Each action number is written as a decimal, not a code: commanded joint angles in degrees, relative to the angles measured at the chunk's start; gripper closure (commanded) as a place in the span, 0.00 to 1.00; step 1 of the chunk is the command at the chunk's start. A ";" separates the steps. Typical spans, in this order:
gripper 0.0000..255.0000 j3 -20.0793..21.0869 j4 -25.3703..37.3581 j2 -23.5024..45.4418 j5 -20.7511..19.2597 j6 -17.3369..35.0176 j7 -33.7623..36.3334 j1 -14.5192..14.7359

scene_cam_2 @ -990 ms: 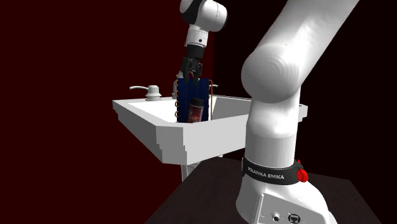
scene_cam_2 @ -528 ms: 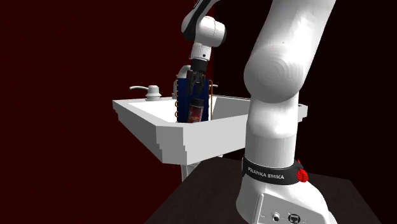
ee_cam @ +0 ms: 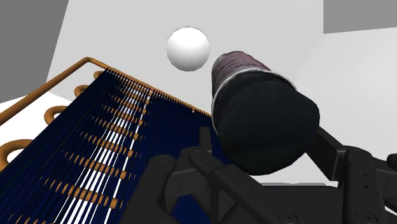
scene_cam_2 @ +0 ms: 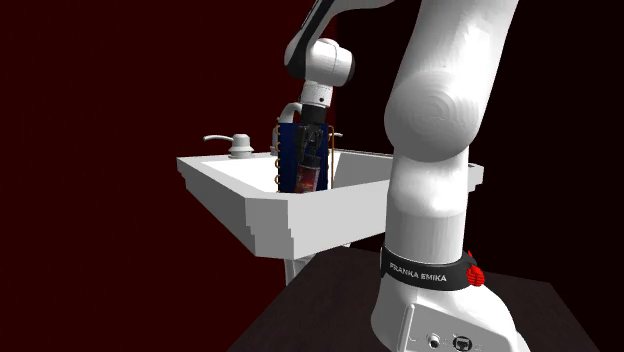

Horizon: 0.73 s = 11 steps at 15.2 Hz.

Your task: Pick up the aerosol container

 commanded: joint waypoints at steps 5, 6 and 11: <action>1.00 -0.04 -0.15 0.12 0.09 0.18 -0.06 0.05; 1.00 -0.03 -0.18 0.11 0.08 0.21 -0.05 0.04; 1.00 0.55 0.62 -1.00 -0.88 -1.41 0.90 -0.32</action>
